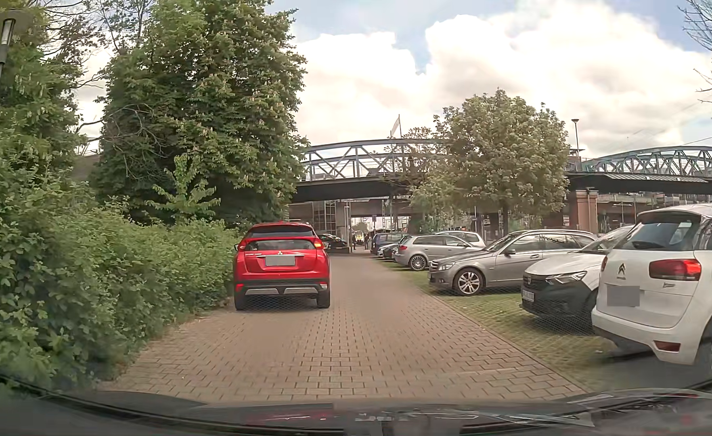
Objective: Follow the waypoints while adhering to traffic rules and regulations
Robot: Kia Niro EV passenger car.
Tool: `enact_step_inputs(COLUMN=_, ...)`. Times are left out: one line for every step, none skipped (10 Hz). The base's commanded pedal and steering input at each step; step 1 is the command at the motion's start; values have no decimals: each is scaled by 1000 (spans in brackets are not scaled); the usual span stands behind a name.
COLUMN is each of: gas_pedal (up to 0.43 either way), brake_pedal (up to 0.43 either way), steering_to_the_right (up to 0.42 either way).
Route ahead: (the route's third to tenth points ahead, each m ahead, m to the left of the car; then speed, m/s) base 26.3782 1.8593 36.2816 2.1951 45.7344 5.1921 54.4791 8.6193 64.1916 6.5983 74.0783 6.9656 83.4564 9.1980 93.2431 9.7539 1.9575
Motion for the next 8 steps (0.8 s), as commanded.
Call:
enact_step_inputs(gas_pedal=0, brake_pedal=152, steering_to_the_right=-97)
enact_step_inputs(gas_pedal=0, brake_pedal=128, steering_to_the_right=-97)
enact_step_inputs(gas_pedal=0, brake_pedal=122, steering_to_the_right=-95)
enact_step_inputs(gas_pedal=0, brake_pedal=122, steering_to_the_right=-92)
enact_step_inputs(gas_pedal=0, brake_pedal=110, steering_to_the_right=-84)
enact_step_inputs(gas_pedal=0, brake_pedal=104, steering_to_the_right=-75)
enact_step_inputs(gas_pedal=0, brake_pedal=98, steering_to_the_right=-61)
enact_step_inputs(gas_pedal=0, brake_pedal=91, steering_to_the_right=-53)
